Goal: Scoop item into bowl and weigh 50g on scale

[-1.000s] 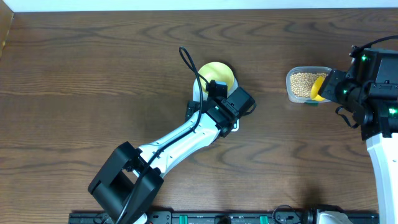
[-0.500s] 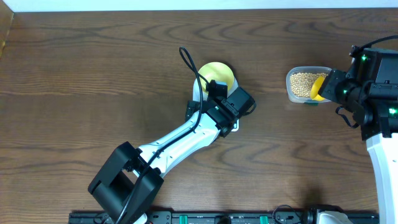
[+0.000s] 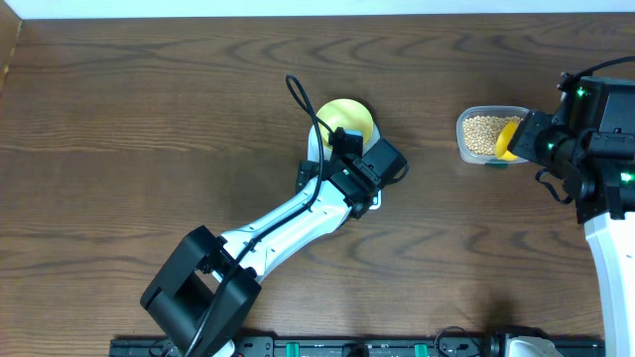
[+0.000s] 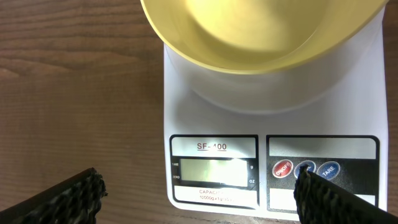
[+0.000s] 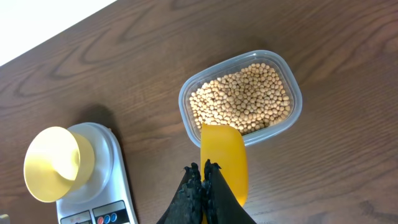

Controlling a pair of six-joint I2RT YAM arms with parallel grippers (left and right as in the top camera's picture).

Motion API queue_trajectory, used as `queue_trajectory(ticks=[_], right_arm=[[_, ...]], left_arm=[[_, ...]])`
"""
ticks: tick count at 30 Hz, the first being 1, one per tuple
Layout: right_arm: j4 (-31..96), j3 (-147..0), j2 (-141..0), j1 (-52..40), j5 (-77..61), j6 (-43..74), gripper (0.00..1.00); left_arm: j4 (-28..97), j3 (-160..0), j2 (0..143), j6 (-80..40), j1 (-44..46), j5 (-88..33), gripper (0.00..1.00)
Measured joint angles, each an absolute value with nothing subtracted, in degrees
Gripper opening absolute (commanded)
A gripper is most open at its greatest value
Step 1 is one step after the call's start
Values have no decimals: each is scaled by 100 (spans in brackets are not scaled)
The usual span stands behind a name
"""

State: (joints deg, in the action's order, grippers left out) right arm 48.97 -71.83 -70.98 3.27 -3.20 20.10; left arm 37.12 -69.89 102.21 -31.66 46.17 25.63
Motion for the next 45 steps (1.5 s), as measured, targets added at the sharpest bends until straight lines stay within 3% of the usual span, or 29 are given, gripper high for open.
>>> queue_trajectory(ticks=[17,34,40,45], right_arm=[[4915,-7183,-7098,327,-320,1876,1],[5002,-7183,-7100,327,-320,1857,1],[4987,-7183,-7100,327,-320,1857,1],[4984,-7183,-7100,327,-320,1855,1]], left_arm=[[3944,-6989,10219,-3065,4488,2469,100],[4333,-6978,7736,-386,3024,-836,100],[4364,-6700,7306,301,2775,-1389,100],[3656,-5909,7271,513,2775,-1623,100]])
